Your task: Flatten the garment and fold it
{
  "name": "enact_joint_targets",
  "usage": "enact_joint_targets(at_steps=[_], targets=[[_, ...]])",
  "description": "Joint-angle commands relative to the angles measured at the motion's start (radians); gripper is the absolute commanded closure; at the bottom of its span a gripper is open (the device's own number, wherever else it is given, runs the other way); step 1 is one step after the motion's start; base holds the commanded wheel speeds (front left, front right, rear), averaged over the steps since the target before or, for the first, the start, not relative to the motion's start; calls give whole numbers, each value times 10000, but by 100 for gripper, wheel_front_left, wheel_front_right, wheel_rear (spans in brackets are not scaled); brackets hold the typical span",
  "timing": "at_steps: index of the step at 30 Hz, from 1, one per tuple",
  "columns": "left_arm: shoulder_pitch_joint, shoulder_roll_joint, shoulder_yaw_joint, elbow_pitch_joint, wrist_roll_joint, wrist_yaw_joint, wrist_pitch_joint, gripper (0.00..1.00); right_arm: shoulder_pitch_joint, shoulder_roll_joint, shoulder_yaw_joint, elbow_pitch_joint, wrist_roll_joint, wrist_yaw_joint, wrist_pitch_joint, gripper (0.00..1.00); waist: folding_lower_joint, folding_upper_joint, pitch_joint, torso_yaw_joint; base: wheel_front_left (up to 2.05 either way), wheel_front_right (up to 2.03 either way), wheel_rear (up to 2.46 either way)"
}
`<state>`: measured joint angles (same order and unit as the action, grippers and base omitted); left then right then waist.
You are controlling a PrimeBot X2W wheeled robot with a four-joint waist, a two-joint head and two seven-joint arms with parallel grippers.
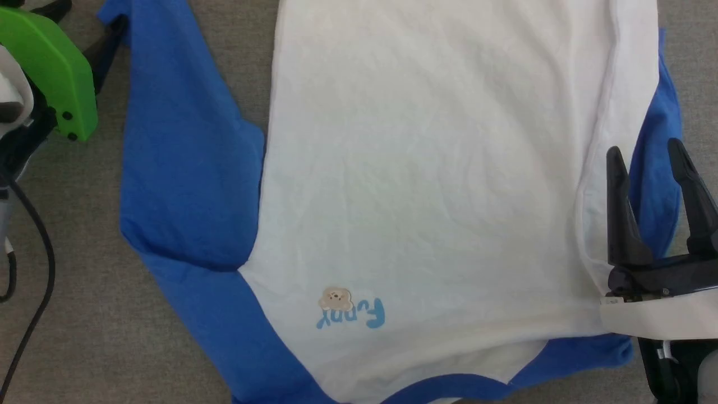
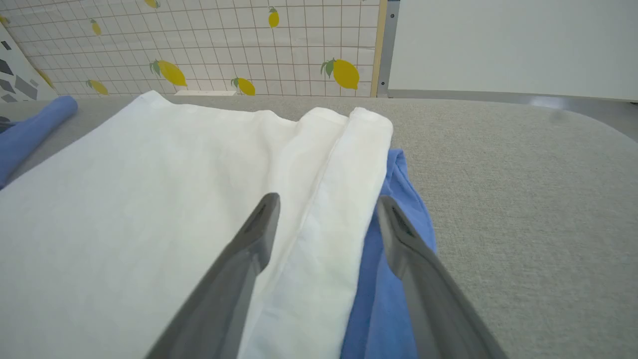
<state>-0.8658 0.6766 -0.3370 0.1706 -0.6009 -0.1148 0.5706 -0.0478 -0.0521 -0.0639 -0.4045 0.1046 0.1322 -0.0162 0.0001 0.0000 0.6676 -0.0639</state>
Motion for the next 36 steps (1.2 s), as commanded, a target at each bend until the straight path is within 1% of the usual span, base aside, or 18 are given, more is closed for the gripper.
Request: enact_joint_targets(at_steps=[1,4,5,7,13,16,20,25,28,36], targets=[[-167,-55,-9,91,-106,-40,3,0,-228,18,31,-5,-48,-15,24,0,-1,0,294,-141,0,0,0],[-99,-164,-135,271,-236,-44,149,0,-269,18,20,16,-47,-15,45,0,-1,0,412,-148,0,0,0],[21,-272,-450,393,-530,-84,526,100,-316,18,-1,48,-64,-15,75,0,-1,0,465,-123,0,0,0],[32,-301,-549,363,-699,-103,583,100,-362,18,-10,69,-81,-15,109,0,-1,0,460,-93,0,0,0],[-172,-433,-262,347,-875,-83,-161,100,-468,18,-82,124,-182,-15,189,0,-1,0,74,82,0,0,0],[-221,-547,37,373,-1054,3,-610,100,-432,18,-135,180,-191,-15,216,0,-1,0,-313,209,0,0,0],[-74,-503,384,314,-1131,121,-1187,100,-313,18,-145,286,-178,-15,243,0,-1,0,-950,381,0,0,0],[466,-269,954,136,-1336,409,-1715,100,-113,18,-211,420,-99,-15,281,0,-1,0,-1821,585,0,0,0],[1061,-6,1404,-108,-1512,678,-1929,100,89,18,-345,464,-25,-15,305,0,-1,0,-2328,723,0,0,0],[3370,700,3073,-887,-2328,1095,-2744,100,732,18,-863,478,208,-15,315,0,-1,0,-3326,1100,0,0,0]])
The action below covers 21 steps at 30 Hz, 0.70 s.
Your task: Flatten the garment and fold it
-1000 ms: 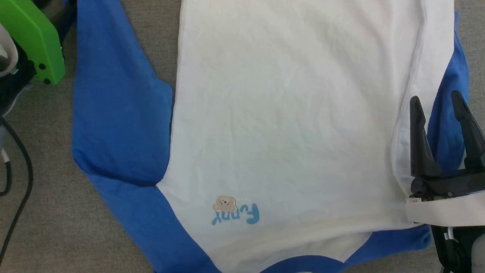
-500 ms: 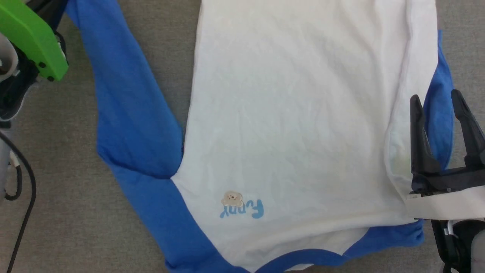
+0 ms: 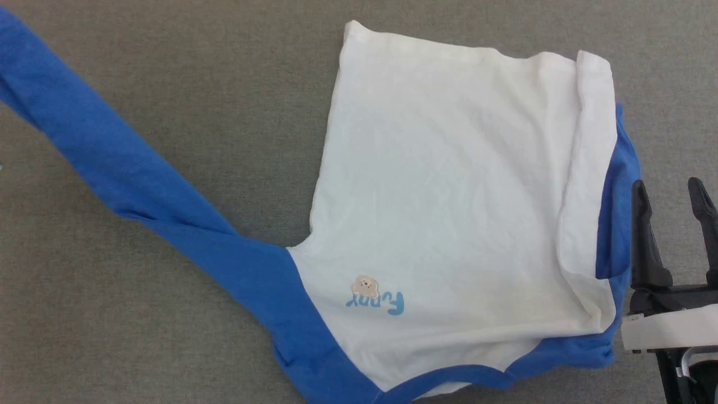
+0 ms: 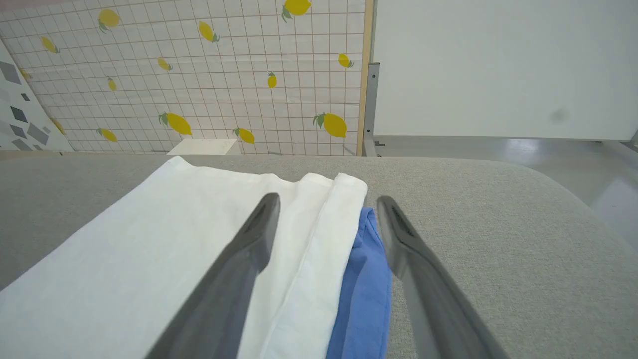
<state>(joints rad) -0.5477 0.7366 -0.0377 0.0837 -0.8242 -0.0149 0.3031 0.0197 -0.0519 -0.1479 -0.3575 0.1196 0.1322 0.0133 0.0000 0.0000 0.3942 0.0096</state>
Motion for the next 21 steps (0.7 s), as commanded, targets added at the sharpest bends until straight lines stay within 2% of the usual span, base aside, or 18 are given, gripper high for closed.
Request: enact_joint_targets(at_steps=[1,5,11,15,21], targets=[[556,181,342,-106,-206,146,-177,100,124,16,-63,3,87,-15,24,0,0,0,-688,401,0,0,0],[1997,433,1103,-507,-410,347,-422,100,318,16,-157,-22,171,-15,54,0,0,0,-1006,526,0,0,0],[3743,389,1943,-1449,-631,649,-685,100,537,16,-278,-67,245,-15,113,0,0,0,-1332,719,0,0,0],[4279,344,2035,-2153,-600,737,-702,100,604,16,-322,-137,249,-15,160,0,0,0,-1507,791,0,0,0],[4208,255,1751,-3454,-851,694,-397,100,614,16,-714,-414,114,-15,270,0,0,0,-1768,734,0,0,0]])
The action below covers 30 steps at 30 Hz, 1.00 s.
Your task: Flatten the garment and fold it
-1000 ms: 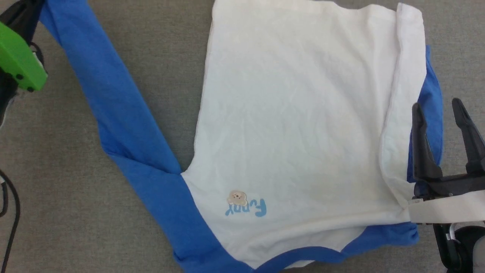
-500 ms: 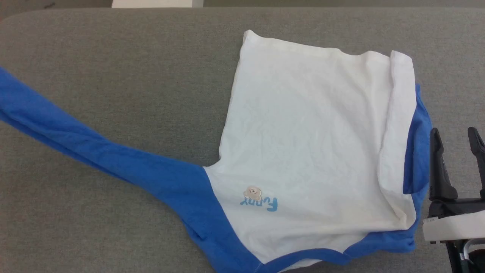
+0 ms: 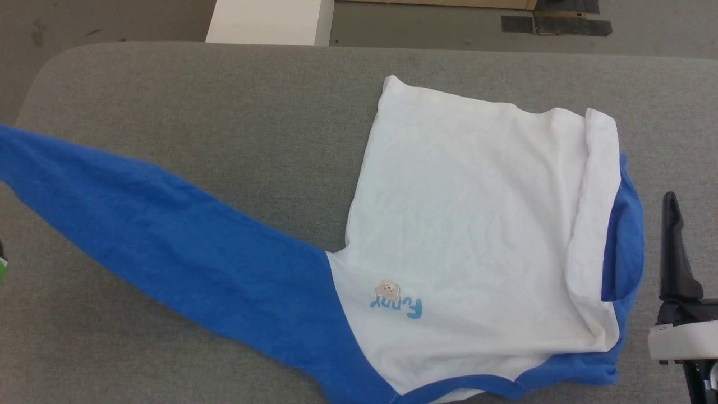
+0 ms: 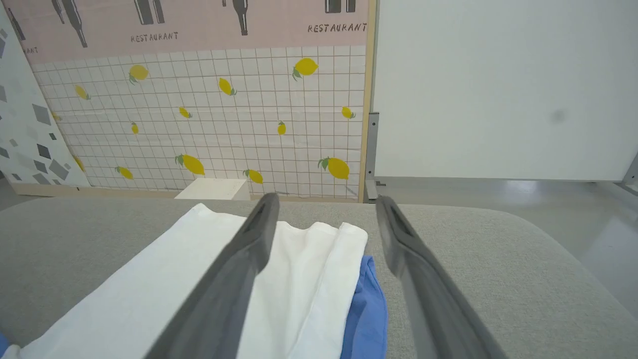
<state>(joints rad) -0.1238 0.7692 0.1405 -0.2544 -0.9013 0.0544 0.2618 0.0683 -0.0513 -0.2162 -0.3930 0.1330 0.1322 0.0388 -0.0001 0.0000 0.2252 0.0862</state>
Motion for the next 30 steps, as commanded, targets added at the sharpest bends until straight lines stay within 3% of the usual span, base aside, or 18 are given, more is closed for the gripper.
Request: enact_joint_targets(at_steps=[1,9,16,22,30], targets=[[-116,-131,-76,-305,-219,1,88,100,122,11,-114,-110,-35,-15,36,0,1,0,-118,-68,0,0,0],[-1313,-822,-1033,-2574,-1466,457,1109,100,123,11,-984,-513,-7,-15,216,0,1,0,-318,-469,0,0,0],[-2857,-1689,-3053,-3925,-1504,1272,2155,100,107,11,-1614,-697,91,-15,274,0,1,0,-415,-822,0,0,0],[-4156,-3303,-5452,-4091,-1345,1607,2766,100,130,11,-1764,-747,236,-15,269,0,1,0,-294,-1024,0,0,0],[-4750,-5415,-8335,-2744,-581,1341,2622,100,-109,11,-2240,-897,423,-15,166,0,1,0,181,-1284,0,0,0]])
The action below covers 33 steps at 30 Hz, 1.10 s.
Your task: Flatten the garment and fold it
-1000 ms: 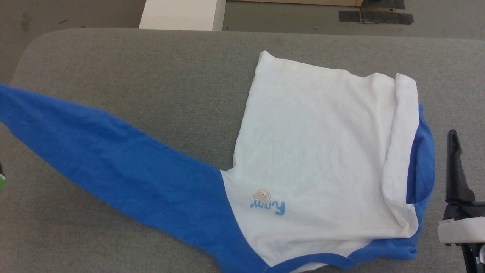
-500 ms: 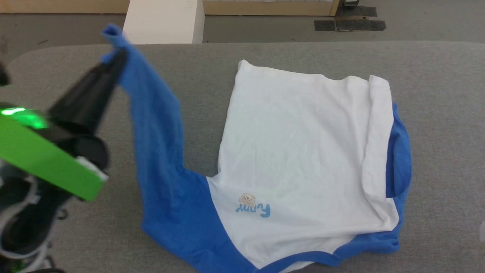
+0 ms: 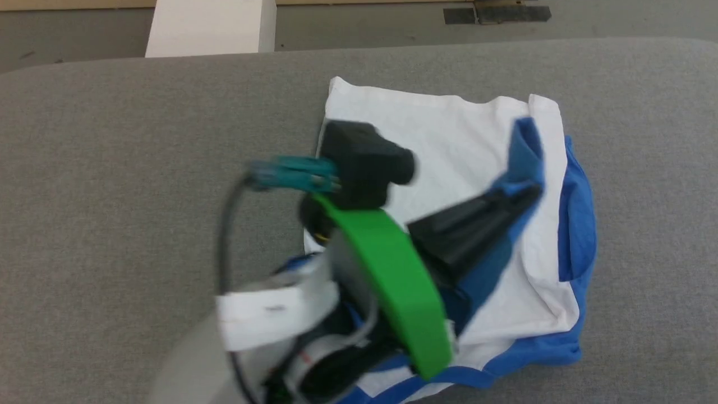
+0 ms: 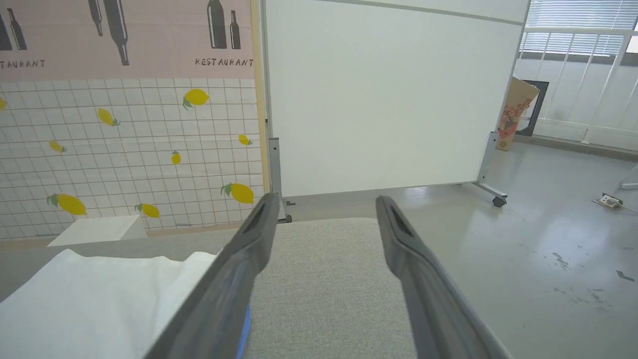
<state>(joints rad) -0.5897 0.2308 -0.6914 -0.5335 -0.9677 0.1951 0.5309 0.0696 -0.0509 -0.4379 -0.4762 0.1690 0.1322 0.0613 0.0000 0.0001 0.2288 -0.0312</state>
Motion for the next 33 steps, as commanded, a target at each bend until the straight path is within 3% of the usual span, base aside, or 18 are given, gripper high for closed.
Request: enact_joint_targets(at_steps=[1,8,15,16,17,18,25,30,33], targets=[[-46,-218,-349,432,274,-201,-239,100,-149,7,-115,-73,79,-15,-67,0,0,-1,207,-149,0,0,0],[456,-967,-1854,3749,1465,-926,-1610,100,-228,7,-153,38,297,-15,-137,0,0,-1,626,-535,0,0,0],[526,-1418,-2482,6999,1653,-1341,-2147,97,-321,7,104,312,443,-15,-324,0,0,-1,1049,-896,0,0,0],[504,-1465,-2530,7325,1644,-1372,-2175,58,-339,7,127,335,445,-15,-345,0,0,-1,1082,-924,0,0,0],[457,-1521,-2563,7679,1659,-1410,-2289,3,-363,7,148,361,445,-15,-368,0,0,-1,1110,-948,0,0,0],[426,-1566,-2568,7932,1654,-1425,-2397,0,-378,7,161,380,442,-15,-381,0,0,-1,1124,-960,0,0,0],[-39,-1767,-2424,8534,1352,-1653,-3342,0,-362,7,105,457,368,-15,-323,0,0,-1,949,-717,0,0,0],[-515,-1769,-1750,7647,1038,-1578,-4010,0,-307,7,135,391,284,-15,-180,0,0,-1,580,-374,0,0,0],[-786,-1307,-1109,6885,1373,-1264,-4673,0,-266,7,188,363,243,-15,-96,0,0,-1,394,-201,0,0,0]])
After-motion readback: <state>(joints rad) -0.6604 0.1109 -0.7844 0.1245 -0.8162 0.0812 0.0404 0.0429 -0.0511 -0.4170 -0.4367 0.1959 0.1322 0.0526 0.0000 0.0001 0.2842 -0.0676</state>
